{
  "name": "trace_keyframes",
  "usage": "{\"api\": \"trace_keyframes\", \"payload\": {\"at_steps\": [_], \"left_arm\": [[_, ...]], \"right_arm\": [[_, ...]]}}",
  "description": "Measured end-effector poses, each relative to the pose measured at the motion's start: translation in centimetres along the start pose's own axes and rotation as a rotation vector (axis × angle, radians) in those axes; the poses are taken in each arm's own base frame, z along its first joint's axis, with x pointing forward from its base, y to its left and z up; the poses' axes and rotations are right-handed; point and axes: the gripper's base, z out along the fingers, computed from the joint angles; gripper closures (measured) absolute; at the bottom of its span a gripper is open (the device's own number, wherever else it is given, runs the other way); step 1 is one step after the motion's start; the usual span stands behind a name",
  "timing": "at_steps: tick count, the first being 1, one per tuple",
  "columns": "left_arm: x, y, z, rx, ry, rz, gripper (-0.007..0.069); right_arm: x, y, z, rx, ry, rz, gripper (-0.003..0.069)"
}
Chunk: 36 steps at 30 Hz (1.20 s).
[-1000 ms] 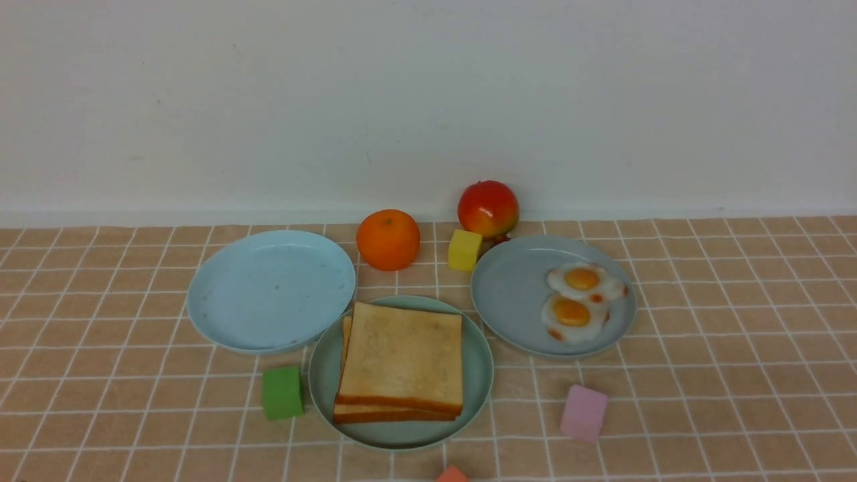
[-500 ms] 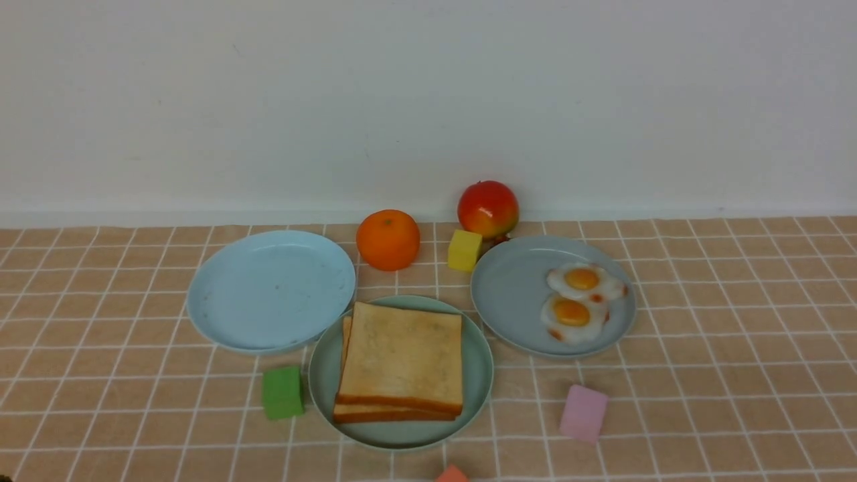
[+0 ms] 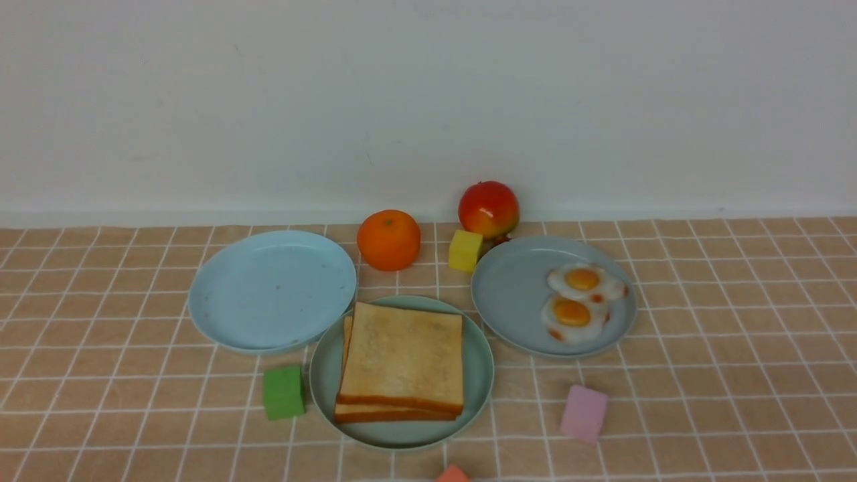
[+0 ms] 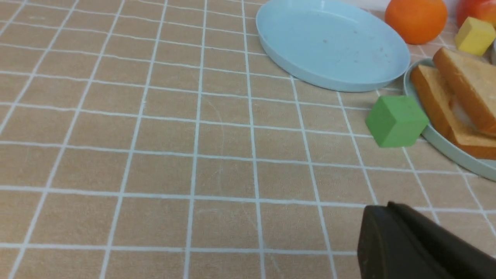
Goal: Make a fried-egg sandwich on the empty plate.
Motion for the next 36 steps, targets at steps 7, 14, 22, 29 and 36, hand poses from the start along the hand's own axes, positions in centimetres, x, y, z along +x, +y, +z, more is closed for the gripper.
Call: {"api": "trace_keyframes", "payload": {"at_steps": [7,14,22,29,36], "left_arm": [[-0.10,0.59,-0.04,-0.106,-0.021,-0.031,0.0627],[-0.17,0.76,-0.06,-0.138,-0.032,-0.041,0.0623],[-0.14,0.41,-0.02,-0.074,-0.022,-0.019,0.0617],[-0.14,0.39,-0.02,-0.071,-0.021,-0.017,0.0609],[-0.14,0.39,-0.02,-0.071,-0.021,-0.017,0.0605]], "right_arm": [[0.00,-0.01,0.00,0.001,0.000,-0.002,0.0632],[0.00,0.00,0.00,0.000,0.000,-0.001,0.0627],[0.00,0.00,0.00,0.000,0.000,-0.001,0.0620],[0.00,0.00,0.00,0.000,0.000,-0.001,0.0616],[-0.02,-0.08,-0.20,0.011,-0.010,-0.040,0.0609]]}}
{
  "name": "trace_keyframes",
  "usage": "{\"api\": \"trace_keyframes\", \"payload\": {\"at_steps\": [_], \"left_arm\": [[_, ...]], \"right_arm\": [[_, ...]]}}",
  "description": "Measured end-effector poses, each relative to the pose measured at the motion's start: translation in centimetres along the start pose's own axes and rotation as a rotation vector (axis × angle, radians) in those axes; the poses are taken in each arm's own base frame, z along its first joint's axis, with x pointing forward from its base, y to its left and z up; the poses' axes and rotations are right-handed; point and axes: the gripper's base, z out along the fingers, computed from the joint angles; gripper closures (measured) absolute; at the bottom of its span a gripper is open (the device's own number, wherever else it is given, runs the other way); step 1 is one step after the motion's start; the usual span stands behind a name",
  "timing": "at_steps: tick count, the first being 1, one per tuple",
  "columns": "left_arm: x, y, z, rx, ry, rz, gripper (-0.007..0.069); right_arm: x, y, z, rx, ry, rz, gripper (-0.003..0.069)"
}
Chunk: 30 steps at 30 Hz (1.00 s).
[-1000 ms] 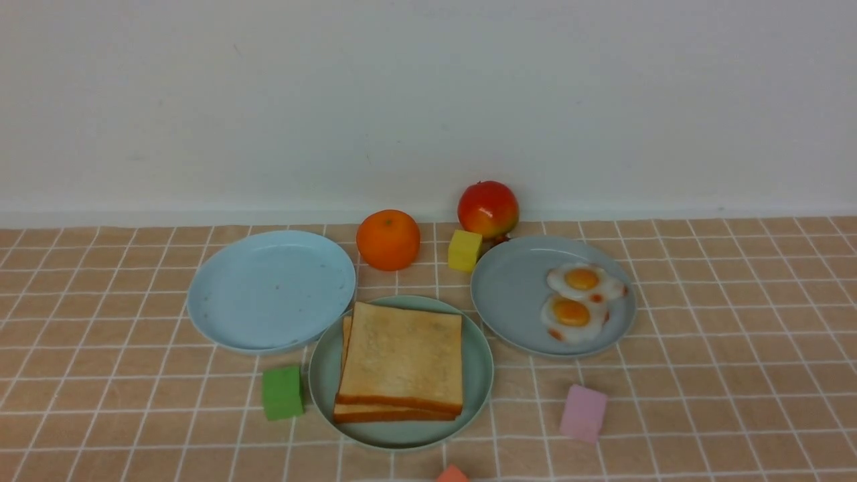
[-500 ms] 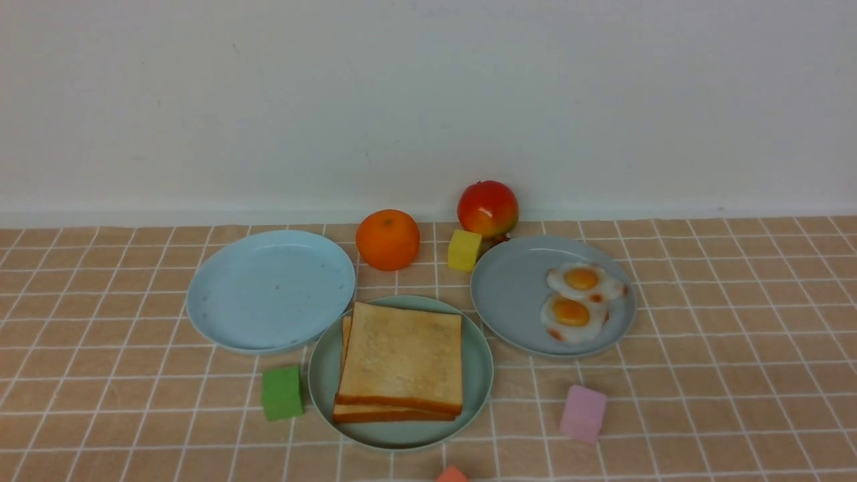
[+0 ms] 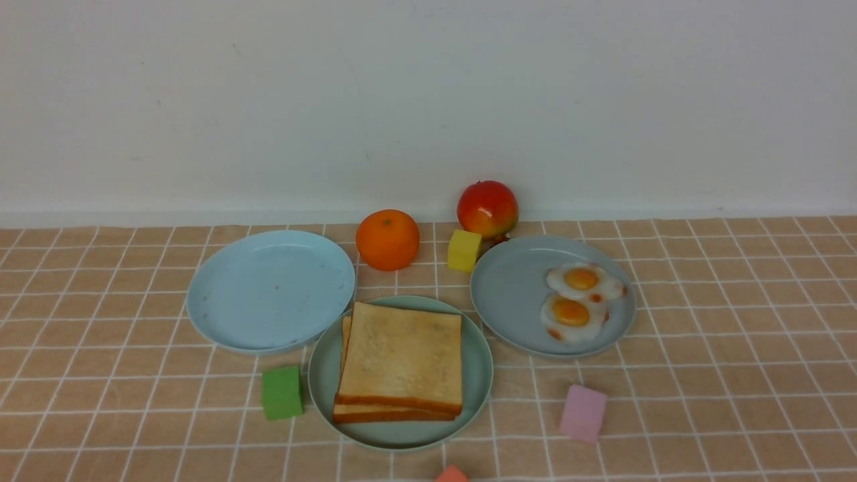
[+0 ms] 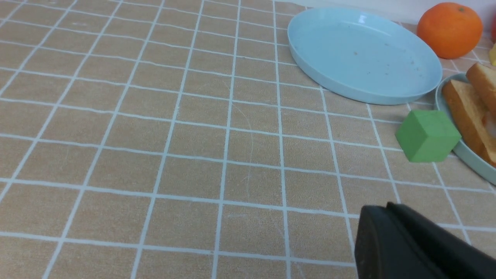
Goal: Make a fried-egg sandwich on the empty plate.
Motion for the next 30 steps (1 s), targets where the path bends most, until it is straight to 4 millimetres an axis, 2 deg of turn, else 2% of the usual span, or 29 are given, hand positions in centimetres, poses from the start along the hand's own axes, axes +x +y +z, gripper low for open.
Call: {"api": "trace_keyframes", "payload": {"at_steps": [5,8,13,14,21,30], "left_arm": [[0.0,0.0,0.0,0.000,0.000,0.000,0.0604],[0.0,0.0,0.0,0.000,0.000,0.000,0.0603],[0.0,0.0,0.0,0.000,0.001,0.000,0.0600],[0.0,0.0,0.0,0.000,0.001,0.000,0.0600],[0.1,0.0,0.0,0.000,0.002,0.000,0.0599],[0.1,0.0,0.0,-0.001,0.002,0.002,0.0596]], "right_arm": [[0.0,-0.7,-0.4,0.090,-0.010,-0.192,0.0602],[0.7,-1.2,-0.3,0.145,0.033,-0.199,0.0599],[4.6,-3.0,-0.1,0.315,0.177,-0.097,0.0595],[4.8,-3.1,-0.1,0.321,0.182,-0.094,0.0595],[9.3,-4.7,0.3,0.429,0.222,-0.052,0.0582],[9.3,-4.9,0.4,0.440,0.183,-0.059,0.0571]]}}
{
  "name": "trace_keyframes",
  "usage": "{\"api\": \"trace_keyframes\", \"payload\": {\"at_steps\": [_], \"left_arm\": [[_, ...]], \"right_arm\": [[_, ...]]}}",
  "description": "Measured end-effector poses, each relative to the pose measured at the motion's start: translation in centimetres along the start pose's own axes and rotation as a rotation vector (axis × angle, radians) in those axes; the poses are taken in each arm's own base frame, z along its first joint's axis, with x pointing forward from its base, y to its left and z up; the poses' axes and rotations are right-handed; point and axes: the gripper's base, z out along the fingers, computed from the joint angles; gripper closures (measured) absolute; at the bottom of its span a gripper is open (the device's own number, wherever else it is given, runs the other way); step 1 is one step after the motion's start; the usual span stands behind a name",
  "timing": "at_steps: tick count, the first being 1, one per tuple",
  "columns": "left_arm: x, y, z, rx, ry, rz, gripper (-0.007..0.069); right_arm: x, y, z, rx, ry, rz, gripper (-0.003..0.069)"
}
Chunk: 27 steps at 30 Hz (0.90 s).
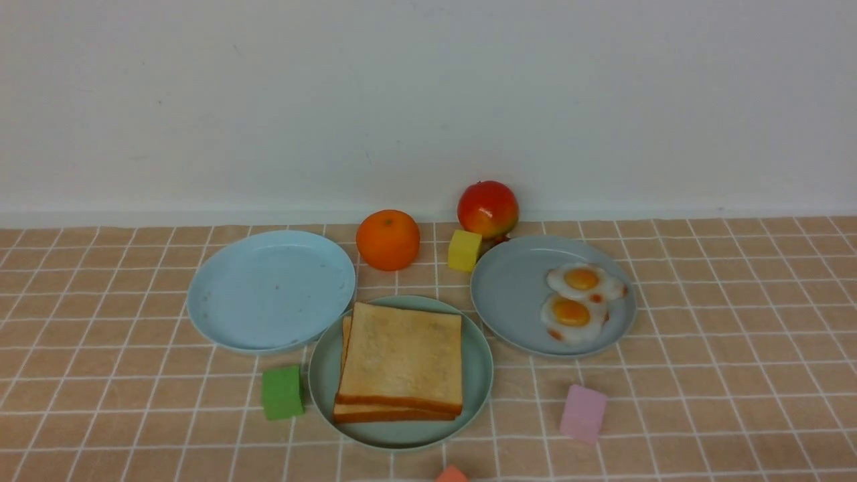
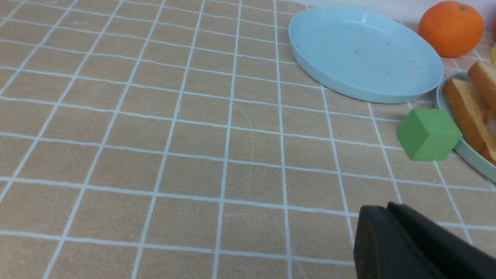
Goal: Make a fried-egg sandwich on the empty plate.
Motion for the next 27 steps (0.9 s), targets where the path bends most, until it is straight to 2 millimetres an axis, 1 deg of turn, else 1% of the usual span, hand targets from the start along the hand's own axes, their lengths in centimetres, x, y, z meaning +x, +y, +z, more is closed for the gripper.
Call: {"api": "trace_keyframes", "payload": {"at_steps": [27], "left_arm": [[0.00,0.00,0.00,0.000,0.000,0.000,0.0566]], "right_arm": [[0.02,-0.01,0.00,0.001,0.002,-0.001,0.0543]]}}
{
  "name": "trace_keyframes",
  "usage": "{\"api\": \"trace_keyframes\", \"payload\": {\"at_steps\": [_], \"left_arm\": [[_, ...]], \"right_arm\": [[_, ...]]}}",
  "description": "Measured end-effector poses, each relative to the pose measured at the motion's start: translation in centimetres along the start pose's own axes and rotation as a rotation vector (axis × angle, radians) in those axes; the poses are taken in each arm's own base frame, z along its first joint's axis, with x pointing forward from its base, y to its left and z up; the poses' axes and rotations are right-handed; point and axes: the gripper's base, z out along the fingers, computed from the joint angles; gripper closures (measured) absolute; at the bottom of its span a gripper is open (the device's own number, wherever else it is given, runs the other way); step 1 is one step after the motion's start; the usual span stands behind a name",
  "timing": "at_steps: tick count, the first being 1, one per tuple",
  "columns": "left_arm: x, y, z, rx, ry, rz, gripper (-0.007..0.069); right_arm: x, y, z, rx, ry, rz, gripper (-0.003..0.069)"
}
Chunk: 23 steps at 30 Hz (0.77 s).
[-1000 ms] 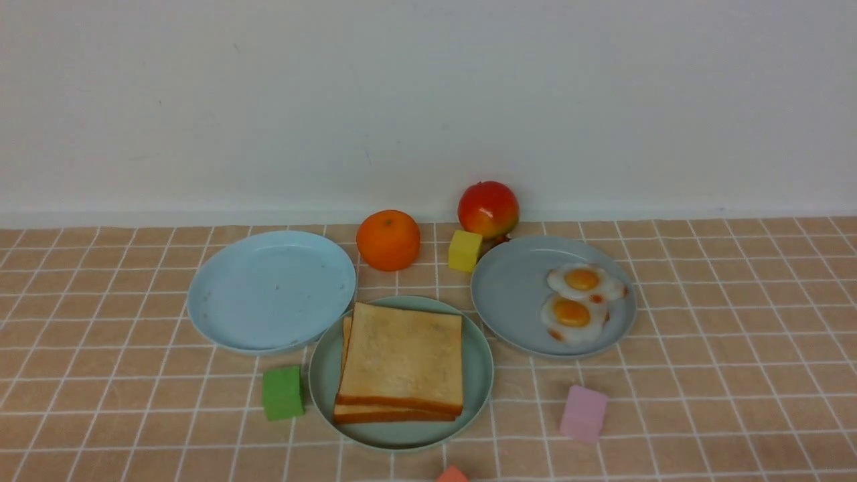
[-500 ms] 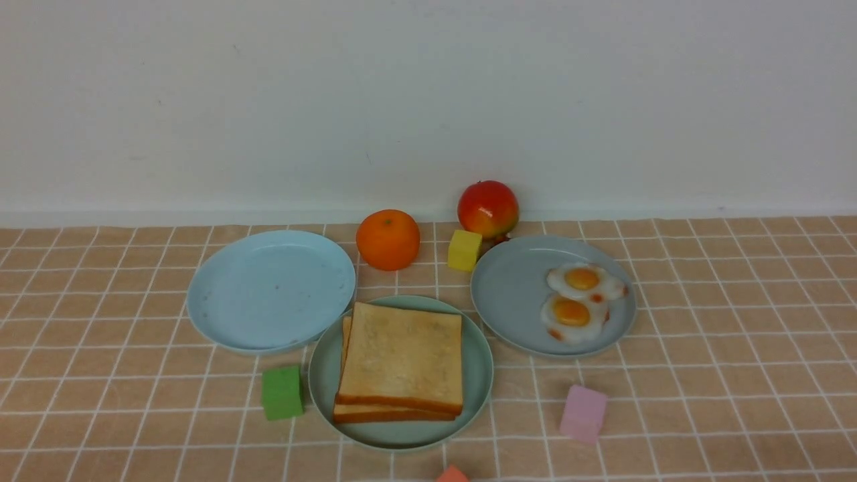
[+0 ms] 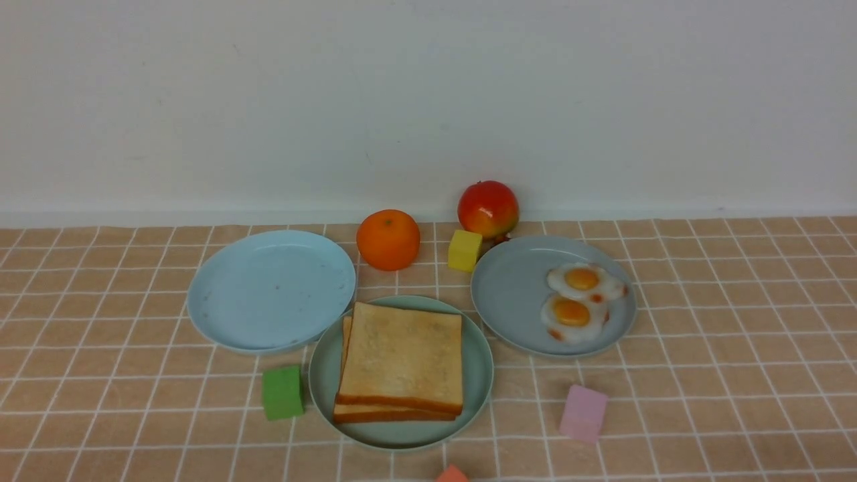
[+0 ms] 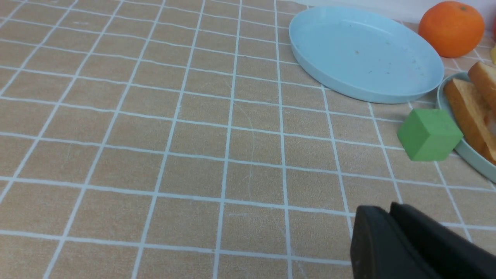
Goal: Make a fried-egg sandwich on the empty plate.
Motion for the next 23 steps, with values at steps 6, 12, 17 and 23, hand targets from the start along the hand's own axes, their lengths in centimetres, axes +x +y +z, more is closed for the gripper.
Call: {"api": "trace_keyframes", "payload": {"at_steps": [6,12,17,23], "left_arm": [[0.00,0.00,0.00,0.000,0.000,0.000,0.0563],[0.00,0.00,0.00,0.000,0.000,0.000,0.0553],[0.00,0.00,0.00,0.000,0.000,0.000,0.0550],[0.00,0.00,0.00,0.000,0.000,0.000,0.0545]], "right_arm": [[0.00,0.00,0.00,0.000,0.000,0.000,0.0536],[0.00,0.00,0.00,0.000,0.000,0.000,0.0527],[0.00,0.00,0.00,0.000,0.000,0.000,0.0524],[0.00,0.00,0.00,0.000,0.000,-0.001,0.0517]]}}
